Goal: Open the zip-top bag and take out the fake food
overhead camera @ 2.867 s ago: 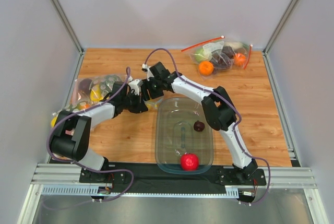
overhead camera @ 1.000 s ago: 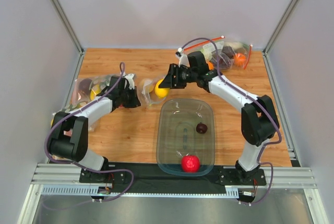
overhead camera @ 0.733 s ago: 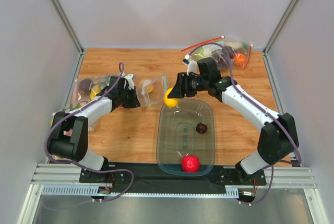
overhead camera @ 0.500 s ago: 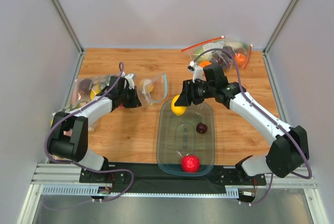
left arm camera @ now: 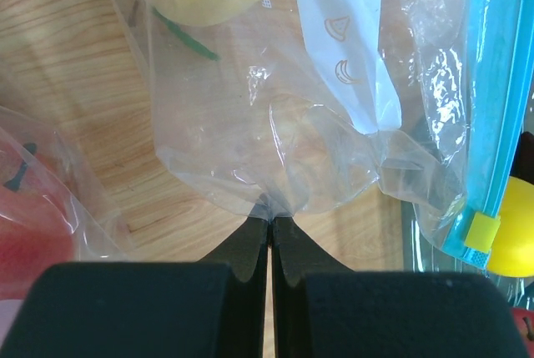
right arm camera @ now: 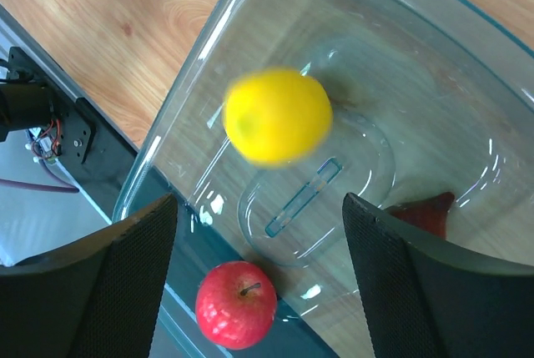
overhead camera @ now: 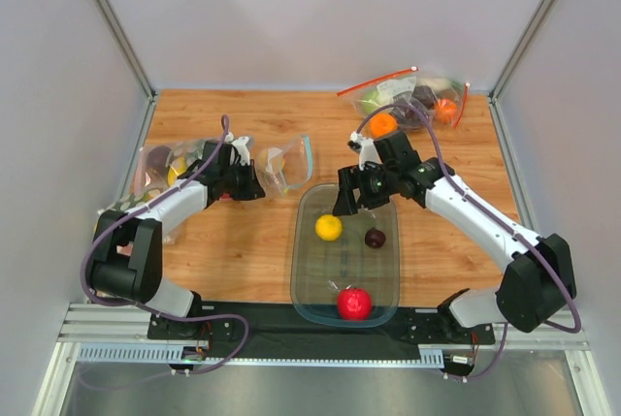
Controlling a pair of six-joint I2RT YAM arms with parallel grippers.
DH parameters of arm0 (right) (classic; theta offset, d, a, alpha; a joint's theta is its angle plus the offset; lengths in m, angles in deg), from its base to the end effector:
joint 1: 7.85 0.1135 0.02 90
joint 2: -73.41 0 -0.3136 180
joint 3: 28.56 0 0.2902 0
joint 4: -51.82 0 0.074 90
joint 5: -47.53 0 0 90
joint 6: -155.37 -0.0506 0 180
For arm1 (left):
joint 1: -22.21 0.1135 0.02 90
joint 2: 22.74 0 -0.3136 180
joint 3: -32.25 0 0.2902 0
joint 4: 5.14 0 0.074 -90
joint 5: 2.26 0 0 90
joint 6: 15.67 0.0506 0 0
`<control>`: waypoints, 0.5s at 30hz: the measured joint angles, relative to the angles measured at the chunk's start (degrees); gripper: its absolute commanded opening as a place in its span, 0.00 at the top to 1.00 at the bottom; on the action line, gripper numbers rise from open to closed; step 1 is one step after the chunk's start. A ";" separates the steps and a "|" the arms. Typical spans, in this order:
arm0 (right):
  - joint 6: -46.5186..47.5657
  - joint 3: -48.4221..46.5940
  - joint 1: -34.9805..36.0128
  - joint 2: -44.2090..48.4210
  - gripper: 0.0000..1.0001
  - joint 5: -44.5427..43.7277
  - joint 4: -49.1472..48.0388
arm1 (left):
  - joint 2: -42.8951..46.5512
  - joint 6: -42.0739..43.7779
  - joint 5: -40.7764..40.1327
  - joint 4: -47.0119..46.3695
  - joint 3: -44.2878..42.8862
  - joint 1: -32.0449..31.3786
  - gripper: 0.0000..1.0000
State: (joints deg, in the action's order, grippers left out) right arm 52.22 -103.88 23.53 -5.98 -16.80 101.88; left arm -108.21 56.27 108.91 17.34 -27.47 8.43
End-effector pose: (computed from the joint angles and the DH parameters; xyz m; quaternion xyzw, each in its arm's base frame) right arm 0.2633 0.1863 0.3042 -0.2145 0.9051 0.3094 0.1978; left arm 0.3233 -0.0981 0.2097 0.0311 0.9202 -0.2612 0.2899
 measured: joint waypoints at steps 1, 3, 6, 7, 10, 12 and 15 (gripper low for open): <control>0.26 -0.39 0.00 0.00 0.20 -0.33 0.66 | 0.04 0.00 0.02 0.02 0.00 0.00 1.00; 0.68 -1.44 0.00 0.00 0.20 -0.87 1.55 | 0.24 0.00 0.11 0.26 0.02 0.00 1.00; 0.76 -4.13 0.00 -0.13 0.20 -1.36 1.53 | 0.70 0.02 0.20 0.44 0.09 0.00 1.00; 0.66 -5.18 0.00 -0.37 0.20 -1.31 1.03 | 0.90 0.00 0.20 0.42 0.15 0.00 1.00; -0.85 -9.18 0.00 -2.97 0.21 -0.09 -2.01 | 1.55 0.02 0.20 0.50 0.42 0.00 1.00; -2.08 -11.82 0.00 -5.75 0.22 0.98 -4.90 | 2.14 0.02 0.28 0.68 0.57 0.00 1.00; -4.00 -16.44 0.24 -11.89 0.23 2.89 -9.27 | 3.04 0.02 0.39 0.81 0.85 0.00 1.00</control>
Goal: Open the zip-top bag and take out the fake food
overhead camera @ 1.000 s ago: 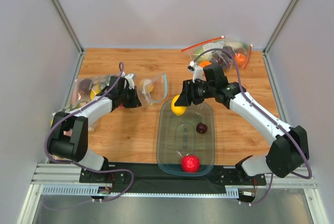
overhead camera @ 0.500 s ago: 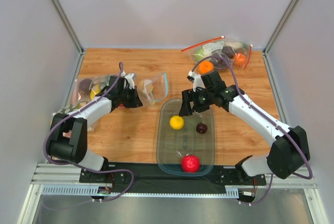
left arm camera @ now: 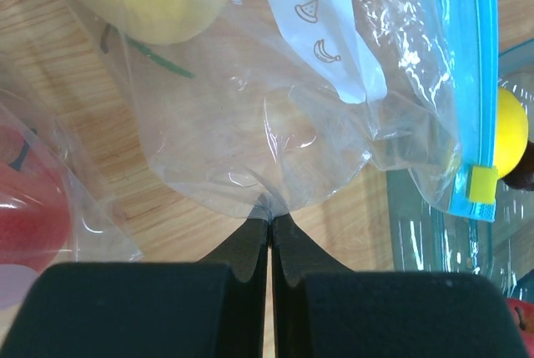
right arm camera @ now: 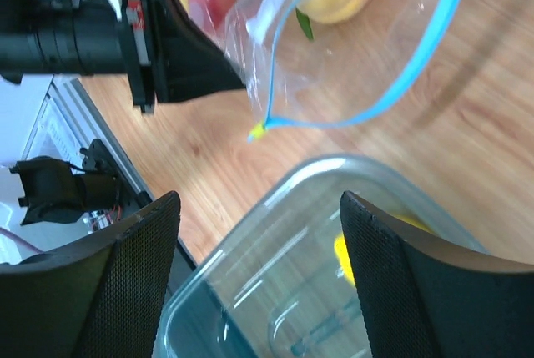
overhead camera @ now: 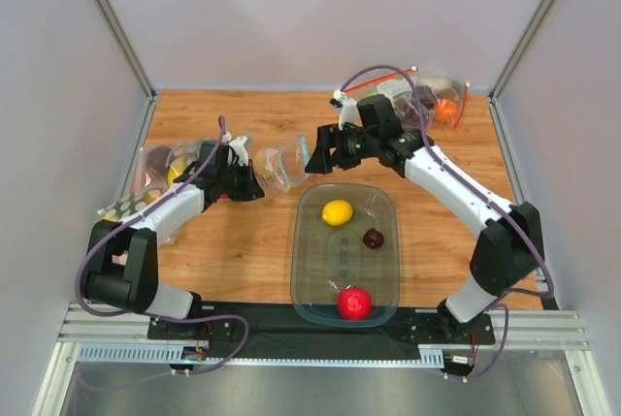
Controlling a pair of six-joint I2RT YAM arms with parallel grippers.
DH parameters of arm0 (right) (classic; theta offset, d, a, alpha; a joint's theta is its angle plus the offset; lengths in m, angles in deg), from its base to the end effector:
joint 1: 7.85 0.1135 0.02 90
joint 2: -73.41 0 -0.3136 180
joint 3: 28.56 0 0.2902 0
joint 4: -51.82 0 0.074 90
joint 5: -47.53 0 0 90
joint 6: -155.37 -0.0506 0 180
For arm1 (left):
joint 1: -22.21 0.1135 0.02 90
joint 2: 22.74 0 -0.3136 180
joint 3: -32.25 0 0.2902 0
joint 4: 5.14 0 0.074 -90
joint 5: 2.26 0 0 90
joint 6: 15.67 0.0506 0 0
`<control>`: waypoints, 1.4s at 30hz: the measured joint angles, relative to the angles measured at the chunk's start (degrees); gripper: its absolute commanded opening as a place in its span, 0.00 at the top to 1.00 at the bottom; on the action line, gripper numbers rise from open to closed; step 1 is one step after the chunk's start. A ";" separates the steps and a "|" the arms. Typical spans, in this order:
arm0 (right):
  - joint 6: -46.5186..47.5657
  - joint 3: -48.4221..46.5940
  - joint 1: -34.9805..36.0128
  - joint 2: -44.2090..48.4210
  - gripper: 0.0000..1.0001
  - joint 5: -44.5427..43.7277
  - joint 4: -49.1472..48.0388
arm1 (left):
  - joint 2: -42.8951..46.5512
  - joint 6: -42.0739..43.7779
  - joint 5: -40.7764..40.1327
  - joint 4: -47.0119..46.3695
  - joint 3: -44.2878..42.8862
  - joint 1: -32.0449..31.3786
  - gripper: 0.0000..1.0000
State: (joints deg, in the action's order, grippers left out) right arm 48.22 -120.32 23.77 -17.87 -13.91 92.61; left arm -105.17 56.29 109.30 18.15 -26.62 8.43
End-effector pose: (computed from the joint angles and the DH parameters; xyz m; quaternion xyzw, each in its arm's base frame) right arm 0.3343 0.2343 0.3528 -0.2136 0.8594 0.3720 0.2784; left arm 0.3136 -0.0961 0.2201 0.0348 0.9155 -0.2663 0.2997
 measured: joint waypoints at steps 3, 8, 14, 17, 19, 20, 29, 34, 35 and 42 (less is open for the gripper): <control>-0.72 -4.07 0.79 -5.70 0.24 0.94 -2.78 | 1.09 -0.04 0.00 0.00 0.72 0.00 1.00; -1.49 -11.45 2.36 -15.89 0.26 2.08 -5.42 | 1.77 -0.07 0.04 0.04 1.31 0.00 1.00; -2.03 -18.10 3.19 -24.94 0.27 2.89 -6.58 | 2.36 -0.07 0.22 0.00 2.03 -0.07 1.00; -2.12 -20.83 3.43 -28.61 0.28 3.08 -6.54 | 2.95 -0.07 0.22 0.02 2.43 -0.11 1.00; -2.36 -22.08 3.58 -30.45 0.28 3.15 -6.51 | 3.43 -0.07 0.26 -0.04 2.67 -0.13 1.00; -2.56 -22.60 3.67 -31.23 0.33 3.28 -6.60 | 3.67 -0.07 0.33 -0.07 2.78 -0.13 1.00; -6.27 -27.74 3.98 -37.05 1.00 6.71 -8.76 | 4.13 0.09 2.10 -2.36 4.04 -0.72 0.65; -8.00 -28.15 2.97 -37.90 1.00 8.44 -10.34 | 4.79 -0.98 1.88 -2.40 3.98 -0.59 0.38; -8.07 -28.15 2.45 -37.90 1.00 8.90 -10.47 | 5.09 -1.55 1.90 -2.36 3.82 -0.35 0.36; -5.99 -27.56 -2.64 -37.88 1.00 11.08 -10.49 | 5.03 -8.20 2.19 -3.02 -2.71 2.38 0.30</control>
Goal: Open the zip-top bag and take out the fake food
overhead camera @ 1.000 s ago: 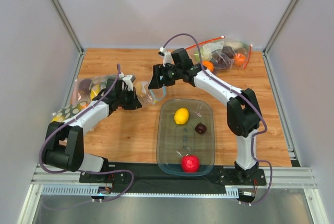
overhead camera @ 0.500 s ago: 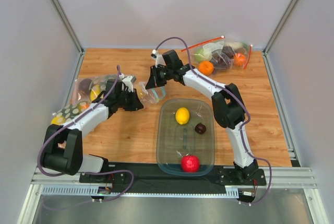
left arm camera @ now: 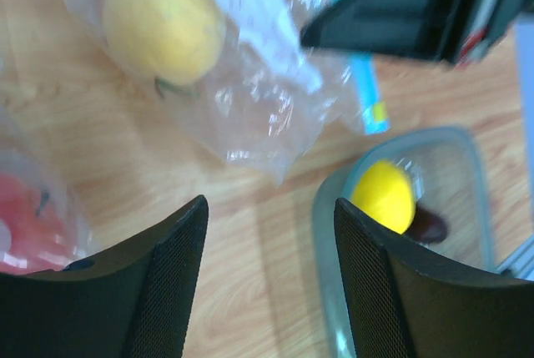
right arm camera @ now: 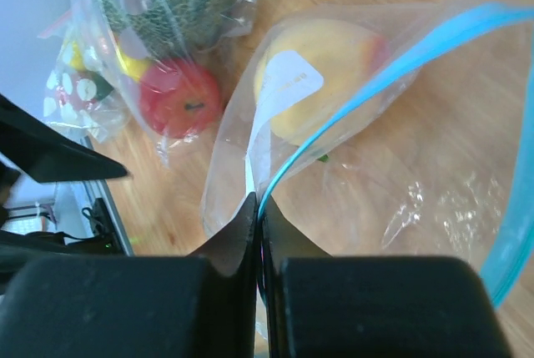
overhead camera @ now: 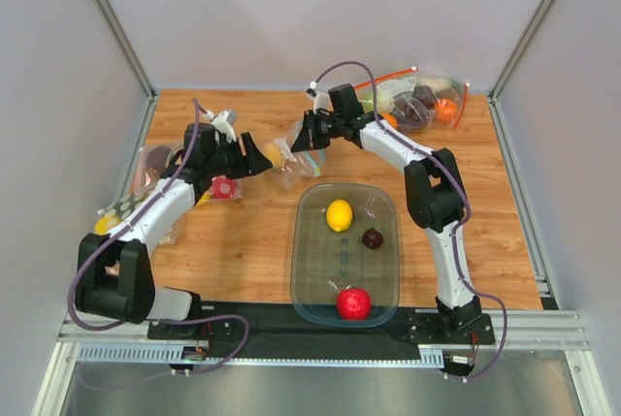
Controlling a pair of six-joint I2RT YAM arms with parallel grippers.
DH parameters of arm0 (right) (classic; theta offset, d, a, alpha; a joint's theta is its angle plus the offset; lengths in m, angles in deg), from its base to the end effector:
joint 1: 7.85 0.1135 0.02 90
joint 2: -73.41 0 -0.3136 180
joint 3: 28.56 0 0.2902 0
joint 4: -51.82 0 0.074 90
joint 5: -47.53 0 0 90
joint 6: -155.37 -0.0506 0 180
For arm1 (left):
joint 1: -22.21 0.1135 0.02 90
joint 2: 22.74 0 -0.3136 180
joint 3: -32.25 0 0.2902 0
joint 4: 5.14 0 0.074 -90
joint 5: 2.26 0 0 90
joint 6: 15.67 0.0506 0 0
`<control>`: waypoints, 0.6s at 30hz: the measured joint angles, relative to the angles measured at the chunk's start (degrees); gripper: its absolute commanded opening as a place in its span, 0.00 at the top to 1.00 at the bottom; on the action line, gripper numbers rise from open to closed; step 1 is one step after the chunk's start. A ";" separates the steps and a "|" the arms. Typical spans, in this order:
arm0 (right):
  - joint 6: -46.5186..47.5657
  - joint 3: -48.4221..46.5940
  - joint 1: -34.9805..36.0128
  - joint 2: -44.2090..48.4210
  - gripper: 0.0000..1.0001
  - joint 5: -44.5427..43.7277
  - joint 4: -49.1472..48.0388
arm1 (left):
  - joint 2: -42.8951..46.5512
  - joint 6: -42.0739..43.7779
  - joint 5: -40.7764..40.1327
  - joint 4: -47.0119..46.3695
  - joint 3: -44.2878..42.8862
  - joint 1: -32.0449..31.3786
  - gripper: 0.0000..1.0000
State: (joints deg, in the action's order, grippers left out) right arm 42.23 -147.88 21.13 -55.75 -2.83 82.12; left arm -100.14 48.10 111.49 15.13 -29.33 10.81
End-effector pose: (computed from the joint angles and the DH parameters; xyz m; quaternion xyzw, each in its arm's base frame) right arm 0.5008 0.3143 0.2342 -0.1862 0.8447 0.4504 0.2212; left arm 0.3175 -0.0848 0.2696 -0.0201 0.8770 -0.3167 0.3607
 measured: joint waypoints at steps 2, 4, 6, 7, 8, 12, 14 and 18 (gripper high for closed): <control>1.01 1.40 -1.05 0.17 1.00 0.11 0.02 | -1.86 -3.13 0.72 -1.95 -3.43 0.68 0.28; 1.90 3.65 -1.51 0.46 1.00 0.17 0.09 | -5.44 -5.75 0.94 -3.50 -7.58 1.07 0.28; 2.38 6.16 -1.44 0.90 1.00 0.42 0.09 | -9.38 -7.32 0.85 -4.04 -11.61 1.29 0.29; 2.49 7.41 -1.33 1.18 1.00 0.57 0.02 | -11.52 -8.09 0.76 -4.31 -13.62 1.31 0.29; 2.60 8.39 -1.22 1.42 1.00 0.72 -0.07 | -13.66 -8.63 0.70 -4.44 -15.34 1.33 0.30; 2.86 11.41 -0.85 2.64 1.00 1.05 -0.31 | -19.17 -9.77 0.31 -3.89 -18.01 1.33 0.30; 3.04 12.24 -0.74 3.37 1.00 1.03 -0.37 | -19.89 -9.92 -0.46 -2.82 -17.40 1.33 0.30; 3.06 12.96 -0.81 4.70 1.00 0.98 -0.61 | -19.56 -9.79 -2.21 -1.75 -15.19 1.33 0.30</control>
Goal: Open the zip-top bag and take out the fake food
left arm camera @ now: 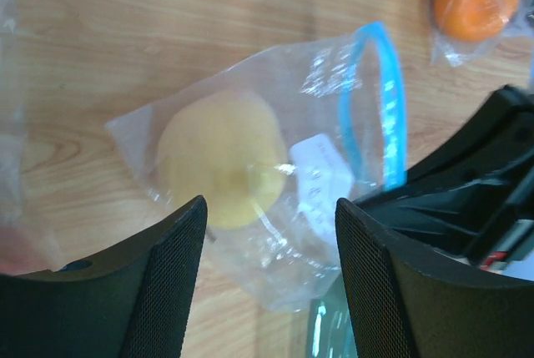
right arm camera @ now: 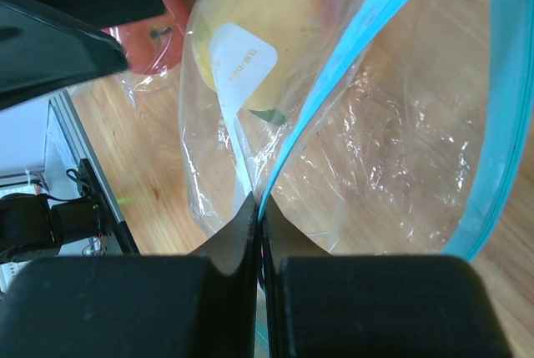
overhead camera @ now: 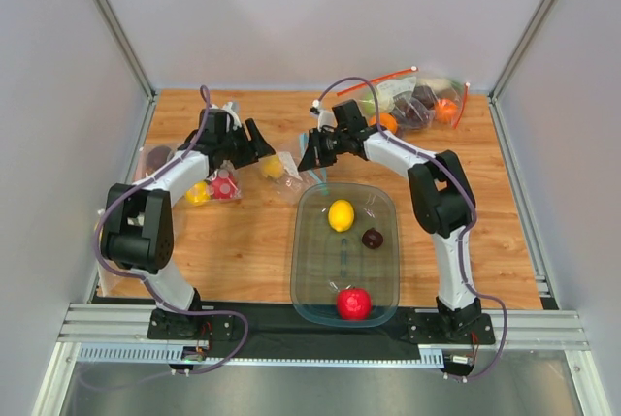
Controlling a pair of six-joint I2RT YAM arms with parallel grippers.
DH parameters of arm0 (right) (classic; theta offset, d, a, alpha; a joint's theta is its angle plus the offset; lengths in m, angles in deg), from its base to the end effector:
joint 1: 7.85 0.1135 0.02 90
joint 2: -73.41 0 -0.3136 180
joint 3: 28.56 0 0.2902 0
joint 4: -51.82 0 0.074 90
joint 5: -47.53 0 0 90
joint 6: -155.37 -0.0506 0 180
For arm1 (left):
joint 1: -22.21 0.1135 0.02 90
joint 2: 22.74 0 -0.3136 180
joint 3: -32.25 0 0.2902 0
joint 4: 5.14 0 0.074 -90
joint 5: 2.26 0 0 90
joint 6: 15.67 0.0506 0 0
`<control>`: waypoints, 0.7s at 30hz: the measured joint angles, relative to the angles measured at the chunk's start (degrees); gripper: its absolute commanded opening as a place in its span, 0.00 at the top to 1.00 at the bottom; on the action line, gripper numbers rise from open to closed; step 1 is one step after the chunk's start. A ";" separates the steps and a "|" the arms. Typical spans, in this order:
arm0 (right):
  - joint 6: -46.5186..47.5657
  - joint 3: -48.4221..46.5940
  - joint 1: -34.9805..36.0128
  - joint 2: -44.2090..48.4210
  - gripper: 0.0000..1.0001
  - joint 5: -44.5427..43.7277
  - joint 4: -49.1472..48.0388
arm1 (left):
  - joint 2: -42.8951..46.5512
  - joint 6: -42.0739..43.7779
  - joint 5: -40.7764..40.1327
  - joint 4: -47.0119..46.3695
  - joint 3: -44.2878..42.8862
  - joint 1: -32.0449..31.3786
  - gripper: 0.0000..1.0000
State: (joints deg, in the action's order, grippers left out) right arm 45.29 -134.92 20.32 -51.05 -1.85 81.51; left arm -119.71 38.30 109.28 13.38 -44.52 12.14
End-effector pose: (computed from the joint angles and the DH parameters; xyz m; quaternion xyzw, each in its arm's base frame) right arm 0.4682 0.2881 0.1987 -0.1864 0.8639 0.4336 0.1758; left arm 0.4151 -0.0926 0.2488 -0.1201 0.8812 -0.3215 0.3252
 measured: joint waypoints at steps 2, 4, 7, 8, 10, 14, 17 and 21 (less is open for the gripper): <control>0.00 0.26 -0.13 0.48 1.00 0.00 -0.46 | 0.74 0.37 -1.25 0.92 1.46 0.00 0.29; 0.00 0.94 -0.33 1.09 1.00 -0.02 -0.96 | 2.16 0.74 -3.02 1.75 3.50 0.00 0.28; -0.02 1.92 -0.68 1.66 1.00 -0.02 -1.51 | 4.13 1.53 -5.25 2.67 5.70 0.09 0.29; -0.02 2.14 -0.76 1.73 1.00 -0.02 -1.70 | 4.42 1.66 -5.62 2.73 6.08 0.22 0.29; -0.02 2.73 -0.90 1.95 1.00 -0.02 -1.90 | 4.48 1.73 -5.73 2.60 6.14 0.61 0.30; -0.02 3.67 -0.98 2.32 1.00 -0.04 -2.21 | 3.85 1.38 -4.81 0.70 6.29 1.40 0.30; -0.02 4.39 -0.98 2.82 1.00 -0.02 -2.23 | 2.56 0.44 -3.98 -1.53 6.29 1.73 0.30; -0.02 4.98 -0.98 3.63 1.00 -0.02 -2.23 | -0.61 -1.40 -1.81 -5.60 6.29 2.16 0.32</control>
State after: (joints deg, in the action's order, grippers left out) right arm 45.27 -129.94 19.33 -47.42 -1.87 79.28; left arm -120.32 36.90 107.47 7.79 -38.22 14.31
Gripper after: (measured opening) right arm 0.005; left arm 0.693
